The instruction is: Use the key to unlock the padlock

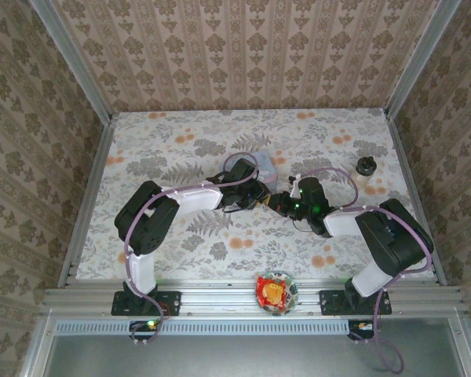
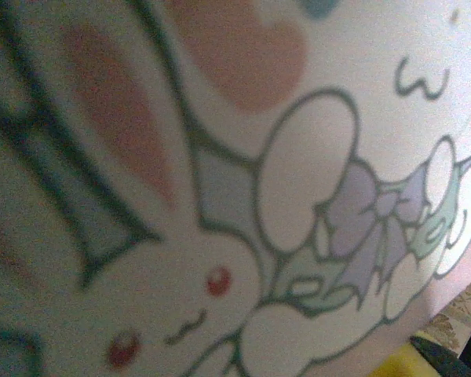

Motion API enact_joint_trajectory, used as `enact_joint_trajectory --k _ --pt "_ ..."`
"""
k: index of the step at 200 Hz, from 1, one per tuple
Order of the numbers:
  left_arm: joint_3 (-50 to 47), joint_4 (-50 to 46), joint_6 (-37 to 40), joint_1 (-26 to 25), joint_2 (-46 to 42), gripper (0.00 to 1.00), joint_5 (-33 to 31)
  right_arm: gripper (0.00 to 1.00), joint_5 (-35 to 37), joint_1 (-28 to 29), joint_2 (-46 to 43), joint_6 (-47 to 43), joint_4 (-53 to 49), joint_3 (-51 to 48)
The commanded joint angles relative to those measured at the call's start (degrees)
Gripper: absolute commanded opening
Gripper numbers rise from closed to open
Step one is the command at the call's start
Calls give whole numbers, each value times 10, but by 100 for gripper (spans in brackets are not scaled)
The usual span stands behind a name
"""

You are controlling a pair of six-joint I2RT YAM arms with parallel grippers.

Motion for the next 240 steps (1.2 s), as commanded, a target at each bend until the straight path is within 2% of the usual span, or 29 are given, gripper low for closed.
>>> enact_joint_trajectory --k 1,38,64,123,180,240 --pt "-18 -37 -38 -36 1 18 148 0 78 -2 18 27 77 43" --pt "-32 -14 -48 -35 1 18 146 5 82 2 15 12 61 41" --pt "-42 -4 -57 -33 0 18 140 17 83 4 0 1 43 30" --pt "-55 -8 -61 -20 -3 18 129 37 91 6 -62 -13 14 -7" --pt "-58 -1 -64 -11 13 21 130 38 123 12 -150 -19 -37 -45" --pt "-51 5 -64 -11 22 23 139 39 134 34 -135 -17 -18 -59"
